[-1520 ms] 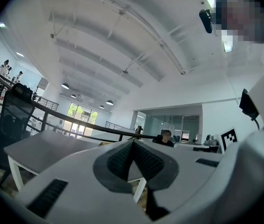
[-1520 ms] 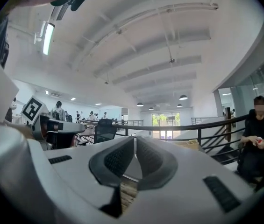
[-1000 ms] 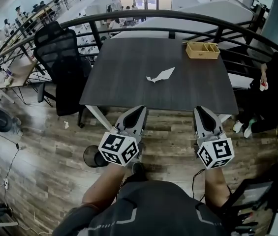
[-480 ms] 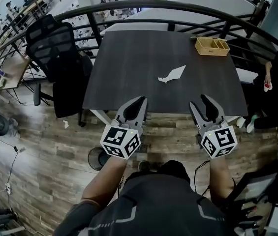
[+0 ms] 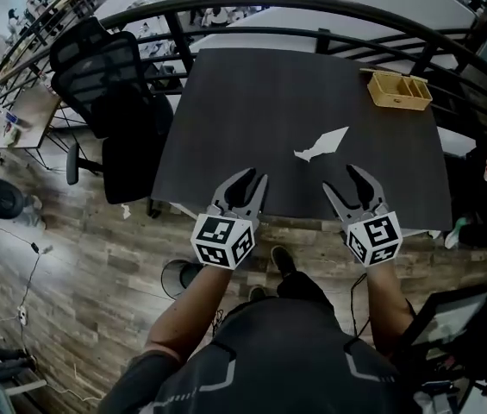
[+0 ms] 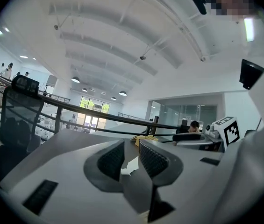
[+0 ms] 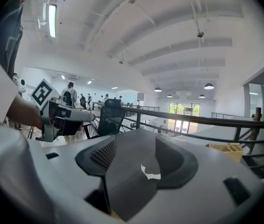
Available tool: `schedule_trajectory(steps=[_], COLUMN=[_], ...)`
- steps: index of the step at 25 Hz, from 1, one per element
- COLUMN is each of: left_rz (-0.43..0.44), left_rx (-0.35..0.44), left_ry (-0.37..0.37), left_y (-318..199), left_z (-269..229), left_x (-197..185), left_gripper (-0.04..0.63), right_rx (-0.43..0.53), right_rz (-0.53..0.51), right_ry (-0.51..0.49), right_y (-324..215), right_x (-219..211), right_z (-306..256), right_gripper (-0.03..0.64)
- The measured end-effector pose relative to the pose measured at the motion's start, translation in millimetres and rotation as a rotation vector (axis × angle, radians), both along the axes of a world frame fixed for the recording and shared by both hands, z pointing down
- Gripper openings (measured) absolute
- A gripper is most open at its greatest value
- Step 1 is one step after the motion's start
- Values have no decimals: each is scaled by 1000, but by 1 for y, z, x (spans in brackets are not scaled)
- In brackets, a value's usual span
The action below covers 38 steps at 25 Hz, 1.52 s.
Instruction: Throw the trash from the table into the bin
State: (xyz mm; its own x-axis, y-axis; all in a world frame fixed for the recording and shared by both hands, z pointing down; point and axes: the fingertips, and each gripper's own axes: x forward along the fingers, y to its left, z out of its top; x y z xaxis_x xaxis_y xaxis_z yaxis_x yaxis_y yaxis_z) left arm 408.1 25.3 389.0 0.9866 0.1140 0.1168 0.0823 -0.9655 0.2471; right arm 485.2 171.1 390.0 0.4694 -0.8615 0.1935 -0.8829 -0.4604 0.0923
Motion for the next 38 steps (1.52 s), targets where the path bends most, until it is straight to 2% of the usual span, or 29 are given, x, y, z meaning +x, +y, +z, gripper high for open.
schedule_trajectory(steps=[4,10,14,18,25,26,27,31,35,38], left_rz=[-23,-83,-113,-145,-156,-161,-169,-200,-238,-281], left_rx=[-41,-28,-53,-52,-42,-41,-41,-55,-67,-76], left_ry=[-37,-149,-228,-304,-365,-369,-371,-373,-363,-341], left_y=[-13,-35,-44,-47,-55,-56,-56,-61,-67,-73], left_z=[26,79,124,160,186,187,187,189,182,169], left_x=[39,88,103,115,122,121,120,116,106,96], left_gripper=[86,86,83,23,11,11,11,11,11,11], right_rx=[-42,-161,-204,-311,-459,-465,-468,-464,-435,-378], right_rz=[-33,-134,-161,-210,-294,-299,-302,-308,-313,-322], right_ry=[-56,-85,-112,-96,-58,-53,-45,-48,-55,-48], right_y=[-22,-54,-70,-85,-109,-111,-112,-115,-117,-126], right_x=[42,85,101,114,127,128,128,134,135,134], right_z=[39,109,153,199,254,258,260,266,254,225], right_gripper=[250,250,250,250,245,225,164,24,14,14])
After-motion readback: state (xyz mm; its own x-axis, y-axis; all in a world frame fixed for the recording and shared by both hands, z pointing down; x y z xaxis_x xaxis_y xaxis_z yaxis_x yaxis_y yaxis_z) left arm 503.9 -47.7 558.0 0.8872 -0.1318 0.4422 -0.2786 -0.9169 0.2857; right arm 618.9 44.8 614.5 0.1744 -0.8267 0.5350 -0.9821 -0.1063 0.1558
